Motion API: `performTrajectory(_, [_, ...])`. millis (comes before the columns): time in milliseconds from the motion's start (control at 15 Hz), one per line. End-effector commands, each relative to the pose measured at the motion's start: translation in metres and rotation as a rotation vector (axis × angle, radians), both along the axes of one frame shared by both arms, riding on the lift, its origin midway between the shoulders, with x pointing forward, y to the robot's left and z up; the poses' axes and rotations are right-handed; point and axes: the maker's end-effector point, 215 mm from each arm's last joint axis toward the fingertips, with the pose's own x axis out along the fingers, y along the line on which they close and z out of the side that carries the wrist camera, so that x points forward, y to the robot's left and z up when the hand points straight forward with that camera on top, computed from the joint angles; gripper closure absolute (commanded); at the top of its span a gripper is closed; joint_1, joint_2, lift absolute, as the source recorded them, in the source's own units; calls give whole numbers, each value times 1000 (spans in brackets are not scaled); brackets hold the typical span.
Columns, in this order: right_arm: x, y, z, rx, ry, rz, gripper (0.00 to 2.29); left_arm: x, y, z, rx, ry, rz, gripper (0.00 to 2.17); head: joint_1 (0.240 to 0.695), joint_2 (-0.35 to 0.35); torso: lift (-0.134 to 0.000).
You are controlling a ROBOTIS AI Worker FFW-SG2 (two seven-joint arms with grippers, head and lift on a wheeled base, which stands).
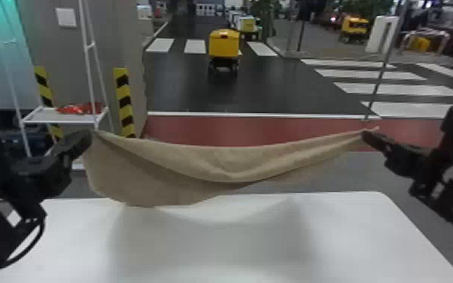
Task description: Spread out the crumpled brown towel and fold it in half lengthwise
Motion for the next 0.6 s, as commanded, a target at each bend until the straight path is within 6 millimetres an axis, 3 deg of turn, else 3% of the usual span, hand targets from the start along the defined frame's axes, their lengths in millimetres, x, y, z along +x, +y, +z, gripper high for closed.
performTrajectory(0, [-28, 1, -30, -37, 22, 8, 1683, -19, 7, -24, -2, 28, 7, 1899, 433, -92, -124])
performTrajectory(200, [-73, 14, -67, -79, 72, 42, 1683, -57, 7, -48, 3, 73, -13, 1899, 502, -89, -124])
performTrajectory(400, [-130, 36, -149, -105, 208, 84, 1578, -94, -16, -83, 60, 132, -36, 1899, 572, -85, -124])
performTrajectory(467, [-151, 40, -169, -97, 241, 98, 1190, -100, -22, -94, 72, 152, -42, 1899, 630, -86, -124])
performTrajectory(533, [-177, 30, -183, -86, 248, 87, 691, -105, -24, -104, 76, 170, -46, 1899, 656, -88, -124])
